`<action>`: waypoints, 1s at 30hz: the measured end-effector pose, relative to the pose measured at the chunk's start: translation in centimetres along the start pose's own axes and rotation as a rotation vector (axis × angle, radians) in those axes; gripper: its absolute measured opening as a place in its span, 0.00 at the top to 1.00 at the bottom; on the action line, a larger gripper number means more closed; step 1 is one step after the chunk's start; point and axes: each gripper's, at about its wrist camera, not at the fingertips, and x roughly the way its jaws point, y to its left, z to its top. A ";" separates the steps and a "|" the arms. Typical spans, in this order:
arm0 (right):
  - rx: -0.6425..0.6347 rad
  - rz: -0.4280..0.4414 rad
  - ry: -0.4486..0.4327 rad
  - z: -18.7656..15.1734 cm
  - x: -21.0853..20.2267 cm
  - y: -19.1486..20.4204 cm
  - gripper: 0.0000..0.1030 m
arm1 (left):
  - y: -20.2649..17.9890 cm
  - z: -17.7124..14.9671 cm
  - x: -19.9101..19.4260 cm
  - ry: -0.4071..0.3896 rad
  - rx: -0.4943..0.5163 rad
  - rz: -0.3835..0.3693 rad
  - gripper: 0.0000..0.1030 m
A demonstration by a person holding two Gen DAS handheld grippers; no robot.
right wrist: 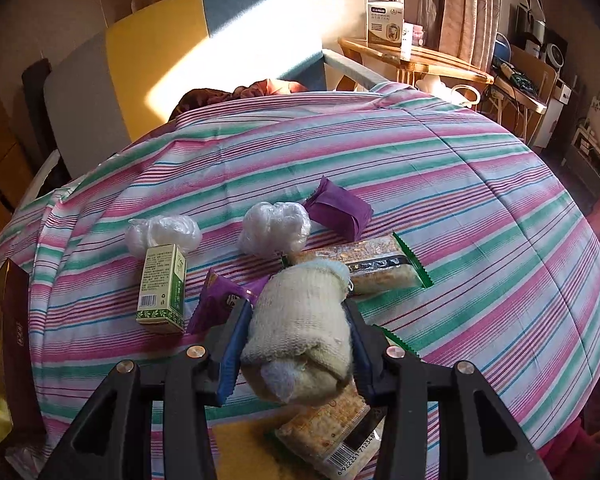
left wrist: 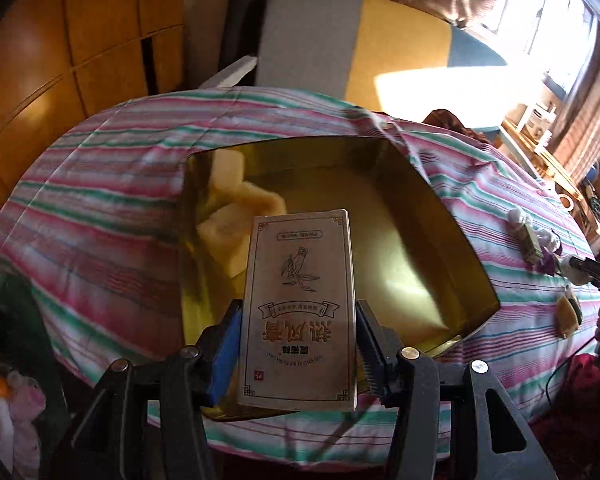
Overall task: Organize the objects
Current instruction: 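Carry the white box into the tray with the left gripper while the right gripper grasps the rolled sock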
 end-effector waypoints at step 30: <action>-0.032 0.099 -0.149 0.4 -3.1 1.0 0.56 | 1.0 0.2 5.7 0.015 -0.011 0.297 0.46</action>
